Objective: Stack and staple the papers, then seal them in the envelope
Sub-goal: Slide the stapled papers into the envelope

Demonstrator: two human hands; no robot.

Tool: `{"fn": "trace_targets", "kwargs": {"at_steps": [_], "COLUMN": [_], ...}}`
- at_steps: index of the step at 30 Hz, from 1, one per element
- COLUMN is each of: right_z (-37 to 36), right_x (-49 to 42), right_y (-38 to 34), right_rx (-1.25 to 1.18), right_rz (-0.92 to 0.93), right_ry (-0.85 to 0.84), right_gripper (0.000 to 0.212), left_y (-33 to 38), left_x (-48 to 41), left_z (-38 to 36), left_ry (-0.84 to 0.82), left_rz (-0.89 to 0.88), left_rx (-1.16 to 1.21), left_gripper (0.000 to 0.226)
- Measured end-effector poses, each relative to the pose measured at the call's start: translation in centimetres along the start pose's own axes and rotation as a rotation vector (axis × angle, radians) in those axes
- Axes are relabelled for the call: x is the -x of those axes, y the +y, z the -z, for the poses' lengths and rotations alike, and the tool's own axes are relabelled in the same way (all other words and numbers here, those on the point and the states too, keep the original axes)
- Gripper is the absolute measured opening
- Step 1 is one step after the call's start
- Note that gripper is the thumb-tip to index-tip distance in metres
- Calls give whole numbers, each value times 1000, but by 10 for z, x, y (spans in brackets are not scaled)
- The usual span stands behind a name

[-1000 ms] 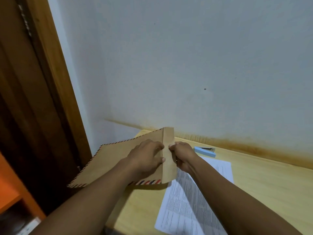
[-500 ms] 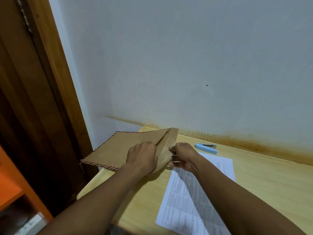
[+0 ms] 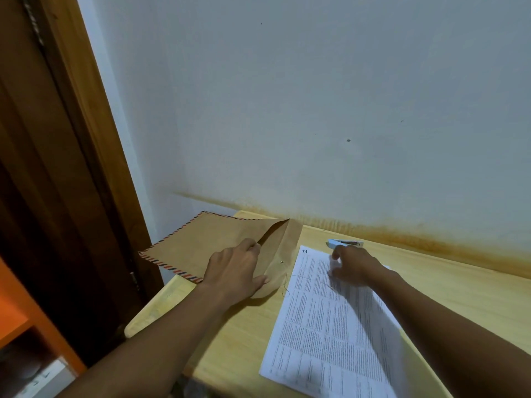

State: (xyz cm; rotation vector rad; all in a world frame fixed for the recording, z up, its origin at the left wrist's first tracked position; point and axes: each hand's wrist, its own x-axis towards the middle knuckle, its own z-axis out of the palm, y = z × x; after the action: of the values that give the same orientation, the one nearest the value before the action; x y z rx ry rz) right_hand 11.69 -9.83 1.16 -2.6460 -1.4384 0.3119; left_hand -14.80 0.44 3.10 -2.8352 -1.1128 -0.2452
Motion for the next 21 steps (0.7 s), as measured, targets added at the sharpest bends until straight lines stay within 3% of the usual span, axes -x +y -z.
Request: {"fn": "trace_targets", "kwargs": {"at_steps": [3,7,13,17,21], "right_z": [-4,6,9,12,14], "right_x": [4,7,11,17,19], "right_y": [9,18,30,35,42], "right_rx": [51,105,-30,-91,-104], "right_rz": [-6,-57,-51,-9,9], "right_ry": [-4,-32,-67,-12,71], "right_gripper": [61,75,55,23,20], "left_y": [0,0,0,0,-2], "left_x": [0,-1,-4,-6,-8], "left_z": [0,2,4,5,5], "left_ry": [-6,-11,-27,-26,-24], "left_rz": [-11,-5,11,10,13], "left_rx": [14,44,59,46,38], "left_gripper": [77,83,85,85,85]}}
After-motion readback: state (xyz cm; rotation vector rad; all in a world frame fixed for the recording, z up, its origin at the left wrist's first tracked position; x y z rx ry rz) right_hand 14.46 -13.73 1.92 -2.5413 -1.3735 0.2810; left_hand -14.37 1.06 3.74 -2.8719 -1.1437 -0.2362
